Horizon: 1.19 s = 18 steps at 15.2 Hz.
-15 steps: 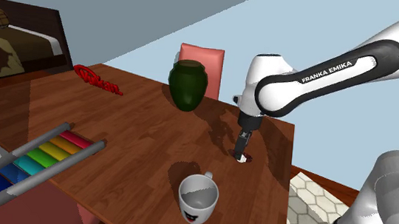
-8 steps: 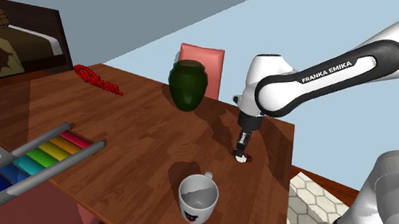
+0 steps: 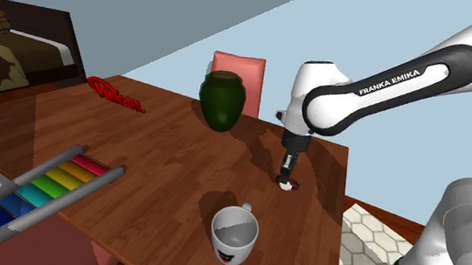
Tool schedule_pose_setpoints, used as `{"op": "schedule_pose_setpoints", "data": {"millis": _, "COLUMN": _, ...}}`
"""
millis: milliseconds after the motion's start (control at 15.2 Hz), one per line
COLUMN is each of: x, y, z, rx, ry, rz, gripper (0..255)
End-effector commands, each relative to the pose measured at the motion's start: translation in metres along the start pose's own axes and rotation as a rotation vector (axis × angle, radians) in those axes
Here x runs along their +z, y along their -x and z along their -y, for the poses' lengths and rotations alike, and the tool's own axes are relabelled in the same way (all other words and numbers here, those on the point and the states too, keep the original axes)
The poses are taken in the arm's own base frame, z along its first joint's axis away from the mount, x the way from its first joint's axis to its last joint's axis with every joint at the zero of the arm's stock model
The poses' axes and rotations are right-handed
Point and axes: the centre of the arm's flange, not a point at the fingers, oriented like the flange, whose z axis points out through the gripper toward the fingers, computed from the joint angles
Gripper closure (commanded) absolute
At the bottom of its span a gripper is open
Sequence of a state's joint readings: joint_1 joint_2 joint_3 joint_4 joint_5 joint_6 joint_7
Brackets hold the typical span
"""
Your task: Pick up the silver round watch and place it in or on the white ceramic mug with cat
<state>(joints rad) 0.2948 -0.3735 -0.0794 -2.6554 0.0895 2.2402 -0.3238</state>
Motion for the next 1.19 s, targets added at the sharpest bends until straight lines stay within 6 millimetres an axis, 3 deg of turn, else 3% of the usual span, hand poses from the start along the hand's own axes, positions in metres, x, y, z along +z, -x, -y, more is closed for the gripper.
{"op": "schedule_pose_setpoints", "data": {"millis": 0, "x": -0.009, "y": 0.0, "z": 0.001, "rx": 0.0, "ry": 0.0, "rz": 0.001, "gripper": 255}}
{"op": "schedule_pose_setpoints", "data": {"millis": 1122, "x": -0.098, "y": 0.001, "z": 0.011, "rx": 0.0, "ry": 0.0, "rz": 0.001, "gripper": 255}}
